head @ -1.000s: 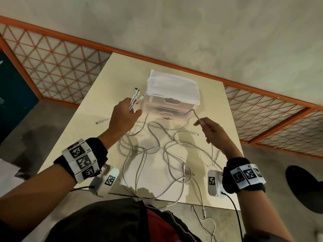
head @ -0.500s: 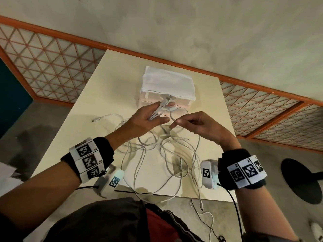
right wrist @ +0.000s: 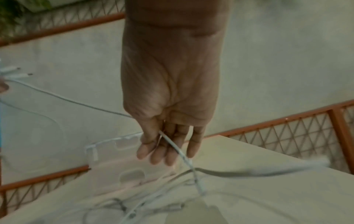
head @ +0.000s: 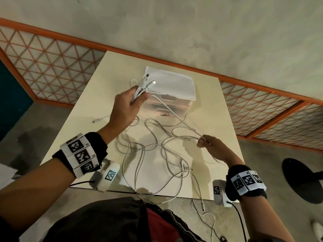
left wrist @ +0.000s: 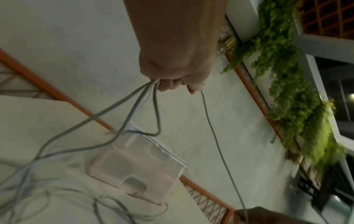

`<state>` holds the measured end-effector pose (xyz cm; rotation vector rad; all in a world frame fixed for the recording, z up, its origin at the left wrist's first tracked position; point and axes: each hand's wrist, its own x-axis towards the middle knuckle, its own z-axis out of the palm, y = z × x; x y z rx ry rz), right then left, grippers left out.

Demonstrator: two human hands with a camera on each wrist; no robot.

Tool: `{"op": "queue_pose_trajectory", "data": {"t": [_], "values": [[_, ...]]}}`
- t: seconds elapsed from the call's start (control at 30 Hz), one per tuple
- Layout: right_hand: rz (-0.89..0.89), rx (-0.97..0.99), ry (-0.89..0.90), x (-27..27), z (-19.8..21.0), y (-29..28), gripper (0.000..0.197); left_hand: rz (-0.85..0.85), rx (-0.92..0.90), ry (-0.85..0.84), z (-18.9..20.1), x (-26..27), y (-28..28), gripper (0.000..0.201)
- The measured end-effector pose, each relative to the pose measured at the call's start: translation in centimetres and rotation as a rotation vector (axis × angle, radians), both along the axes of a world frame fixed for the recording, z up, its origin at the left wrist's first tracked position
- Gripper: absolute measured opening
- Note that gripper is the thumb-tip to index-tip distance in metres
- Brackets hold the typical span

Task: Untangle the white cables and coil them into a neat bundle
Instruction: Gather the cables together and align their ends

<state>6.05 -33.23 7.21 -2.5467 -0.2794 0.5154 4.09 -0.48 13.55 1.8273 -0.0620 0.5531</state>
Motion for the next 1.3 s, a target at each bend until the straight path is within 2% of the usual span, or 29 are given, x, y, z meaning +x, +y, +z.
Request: {"op": "queue_pose_trajectory", "data": {"t": [0.07, 0.1, 0.2, 0.3, 0.43, 0.57, 0.73, 0.83, 0.9, 1.0, 1.03, 1.1, 1.17, 1.23, 1.3], "values": [[-0.050, -0.082, 0.000, -0.2, -0.7, -0.6, 0.028, -0.017, 0.024, 0.025, -0.6, 0.0, 0.0, 0.027], [-0.103, -0.062, -0.003, -0.2, -0.9, -0.7, 0.027, -0.025, 0.021, 0.044, -0.9, -0.1, -0.1, 0.030], [-0.336, 0.154, -0.058, 0.2, -0.9, -0.9, 0.023, -0.024, 0.048, 0.082, -1.5, 0.0, -0.2, 0.032], [-0.474, 0.375, -0.203, 0.7, 0.0, -1.2, 0.027, -0.037, 0.171, 0.161, -1.9, 0.2, 0.2, 0.023], [-0.441, 0.275, -0.406, 1.2, 1.3, -1.7, 0.028, -0.051, 0.338, 0.284, -2.7, 0.3, 0.3, 0.032], [-0.412, 0.223, -0.472, 1.5, 1.6, -1.6, 0.034, -0.044, 0.464, 0.360, -2.7, 0.3, -0.3, 0.031], [-0.455, 0.394, -0.403, 1.7, 1.9, -1.6, 0.039, -0.074, 0.582, 0.451, -2.8, 0.8, -0.8, 0.034], [-0.419, 0.331, -0.357, 1.5, 2.2, -1.7, 0.044, -0.075, 0.591, 0.482, -2.9, 1.0, -0.7, 0.037], [-0.393, 0.239, -0.282, 1.1, 2.1, -2.1, 0.060, -0.149, 0.595, 0.563, -2.7, 1.0, -0.4, 0.038], [-0.400, 0.137, -0.053, 0.0, 1.1, -2.4, 0.097, -0.356, 0.708, 0.678, -2.5, 0.5, -0.5, 0.034], [-0.399, 0.098, 0.017, -0.2, 0.6, -2.3, 0.097, -0.423, 0.756, 0.703, -2.6, 0.3, -0.8, 0.034], [-0.381, -0.042, 0.104, -0.7, -0.7, -2.4, 0.078, -0.566, 0.828, 0.759, -3.4, -0.1, -1.5, 0.032], [-0.304, -0.203, 0.110, -1.1, -2.3, -2.6, 0.058, -0.710, 0.831, 0.842, -4.4, -0.5, -2.2, 0.028], [-0.265, -0.270, 0.108, -1.2, -3.9, -3.1, 0.049, -0.813, 0.782, 0.901, -5.5, -0.7, -2.7, 0.044], [-0.280, -0.306, 0.093, -1.2, -5.0, -3.3, 0.036, -0.856, 0.719, 0.884, -5.9, -0.8, -2.8, 0.055]]}}
